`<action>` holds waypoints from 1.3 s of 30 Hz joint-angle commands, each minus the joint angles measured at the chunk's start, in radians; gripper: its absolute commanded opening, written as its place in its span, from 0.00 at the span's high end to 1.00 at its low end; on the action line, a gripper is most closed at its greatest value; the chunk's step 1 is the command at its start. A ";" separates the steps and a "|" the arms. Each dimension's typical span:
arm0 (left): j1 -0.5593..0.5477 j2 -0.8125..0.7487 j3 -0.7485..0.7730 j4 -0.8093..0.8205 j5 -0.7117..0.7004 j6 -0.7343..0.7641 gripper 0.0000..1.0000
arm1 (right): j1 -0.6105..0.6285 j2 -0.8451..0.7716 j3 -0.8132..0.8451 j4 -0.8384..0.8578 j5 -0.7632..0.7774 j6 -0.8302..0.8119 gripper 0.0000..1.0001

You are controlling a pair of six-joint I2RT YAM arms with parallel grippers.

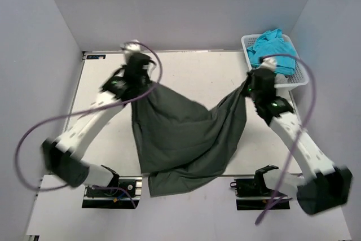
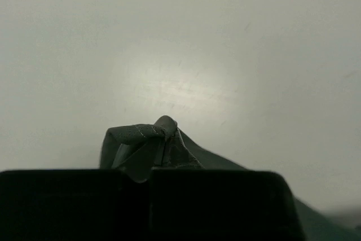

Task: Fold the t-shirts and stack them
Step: Flatten out the tshirt

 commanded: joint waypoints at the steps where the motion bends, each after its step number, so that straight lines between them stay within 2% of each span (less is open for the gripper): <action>1: 0.047 0.126 -0.099 0.062 0.108 -0.016 1.00 | -0.019 0.124 -0.070 0.047 -0.027 0.068 1.00; 2: 0.070 0.230 -0.099 0.077 0.152 -0.007 0.83 | -0.022 0.237 -0.062 0.042 -0.030 0.073 1.00; 5: 0.093 0.389 0.030 0.016 0.163 0.005 0.47 | -0.031 0.391 -0.007 0.034 0.023 0.071 1.00; 6: 0.107 0.471 0.068 -0.010 0.186 0.005 0.29 | -0.037 0.414 0.016 0.030 0.027 0.065 1.00; 8: 0.118 0.515 0.134 -0.025 0.212 0.036 0.13 | -0.045 0.500 0.068 0.015 0.016 0.054 1.00; 9: 0.118 0.524 0.134 -0.025 0.237 0.047 0.00 | -0.052 0.521 0.083 0.007 0.016 0.053 1.00; 14: 0.128 0.460 0.082 -0.050 0.358 0.045 0.00 | -0.065 0.623 0.142 -0.048 0.010 0.082 1.00; 17: 0.128 0.345 -0.057 -0.072 0.454 0.015 0.00 | -0.082 0.634 0.142 -0.068 0.001 0.100 1.00; 21: 0.118 0.158 -0.323 -0.029 0.608 -0.015 0.00 | -0.094 0.614 0.105 -0.073 -0.017 0.106 1.00; 25: 0.108 0.028 -0.494 0.002 0.734 -0.058 0.00 | -0.102 0.592 0.083 -0.081 -0.033 0.103 1.00; 31: 0.108 -0.034 -0.637 0.072 0.853 -0.079 0.00 | -0.114 0.562 0.041 -0.073 -0.045 0.107 1.00; 35: 0.108 -0.034 -0.729 0.118 0.853 -0.079 0.00 | -0.118 0.529 0.019 -0.070 -0.048 0.107 1.00; 37: 0.108 -0.046 -0.767 0.193 0.863 -0.079 0.00 | -0.122 0.522 0.014 -0.065 -0.054 0.100 1.00; 39: 0.108 -0.056 -0.768 0.224 0.843 -0.088 0.00 | -0.122 0.519 0.016 -0.074 -0.065 0.100 1.00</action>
